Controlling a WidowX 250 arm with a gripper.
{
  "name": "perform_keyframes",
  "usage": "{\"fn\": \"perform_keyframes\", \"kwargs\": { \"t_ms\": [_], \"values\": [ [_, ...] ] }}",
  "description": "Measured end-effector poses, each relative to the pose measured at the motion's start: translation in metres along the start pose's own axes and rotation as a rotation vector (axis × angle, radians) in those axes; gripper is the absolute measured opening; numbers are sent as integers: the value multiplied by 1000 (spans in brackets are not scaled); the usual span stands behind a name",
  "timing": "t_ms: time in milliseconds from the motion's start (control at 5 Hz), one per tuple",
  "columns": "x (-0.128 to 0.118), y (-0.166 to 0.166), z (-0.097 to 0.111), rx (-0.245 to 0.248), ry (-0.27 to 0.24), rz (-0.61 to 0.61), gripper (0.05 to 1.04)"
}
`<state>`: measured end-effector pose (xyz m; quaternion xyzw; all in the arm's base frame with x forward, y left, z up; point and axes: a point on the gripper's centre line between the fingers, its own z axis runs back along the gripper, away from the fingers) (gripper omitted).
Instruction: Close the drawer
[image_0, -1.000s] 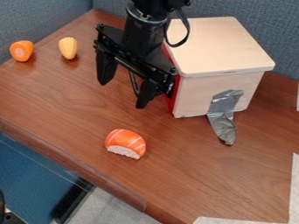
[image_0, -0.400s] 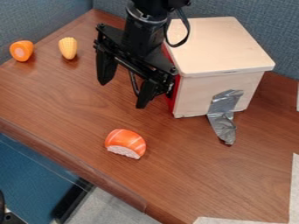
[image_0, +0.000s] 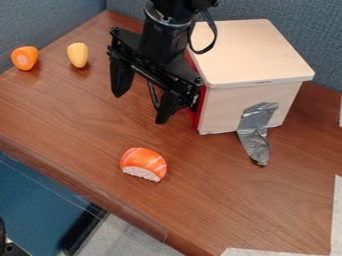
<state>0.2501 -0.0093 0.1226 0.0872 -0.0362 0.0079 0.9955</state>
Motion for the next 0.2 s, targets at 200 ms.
{"fn": "perform_keyframes", "kwargs": {
  "t_ms": [200],
  "values": [
    [0,0,0,1,0,-1,999]
  ]
}}
